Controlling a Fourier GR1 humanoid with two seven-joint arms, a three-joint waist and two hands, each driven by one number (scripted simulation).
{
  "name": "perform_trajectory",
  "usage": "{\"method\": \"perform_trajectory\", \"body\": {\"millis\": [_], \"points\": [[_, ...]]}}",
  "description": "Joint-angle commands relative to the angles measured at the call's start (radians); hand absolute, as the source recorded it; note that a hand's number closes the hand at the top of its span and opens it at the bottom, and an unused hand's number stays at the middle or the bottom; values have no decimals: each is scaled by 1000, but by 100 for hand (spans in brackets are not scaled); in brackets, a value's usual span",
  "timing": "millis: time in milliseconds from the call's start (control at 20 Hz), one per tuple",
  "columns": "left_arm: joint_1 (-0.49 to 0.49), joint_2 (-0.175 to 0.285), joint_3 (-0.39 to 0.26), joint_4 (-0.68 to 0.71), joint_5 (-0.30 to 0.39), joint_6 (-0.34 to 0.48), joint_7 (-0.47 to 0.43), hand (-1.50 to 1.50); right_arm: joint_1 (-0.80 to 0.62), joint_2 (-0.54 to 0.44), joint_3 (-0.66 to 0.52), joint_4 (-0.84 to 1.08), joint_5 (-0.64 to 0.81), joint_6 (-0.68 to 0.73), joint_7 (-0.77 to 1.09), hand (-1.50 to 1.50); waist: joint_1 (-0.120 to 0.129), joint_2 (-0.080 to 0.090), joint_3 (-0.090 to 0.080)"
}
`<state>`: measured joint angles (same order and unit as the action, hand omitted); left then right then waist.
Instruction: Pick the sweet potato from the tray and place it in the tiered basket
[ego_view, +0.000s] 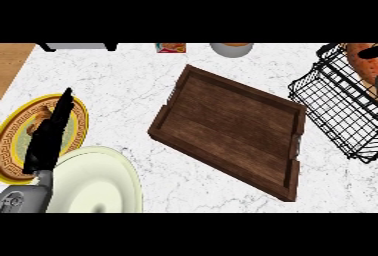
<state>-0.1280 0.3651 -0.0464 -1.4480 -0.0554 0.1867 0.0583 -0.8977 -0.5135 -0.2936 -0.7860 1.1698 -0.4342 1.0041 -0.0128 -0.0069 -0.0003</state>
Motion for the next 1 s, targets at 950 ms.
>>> {"method": "perform_trajectory", "body": {"millis": [950], "points": [[84, 13, 53, -22, 5, -13, -18, 0, 593, 247, -132, -1265, 9, 301, 250, -150, -57, -17, -1]]}}
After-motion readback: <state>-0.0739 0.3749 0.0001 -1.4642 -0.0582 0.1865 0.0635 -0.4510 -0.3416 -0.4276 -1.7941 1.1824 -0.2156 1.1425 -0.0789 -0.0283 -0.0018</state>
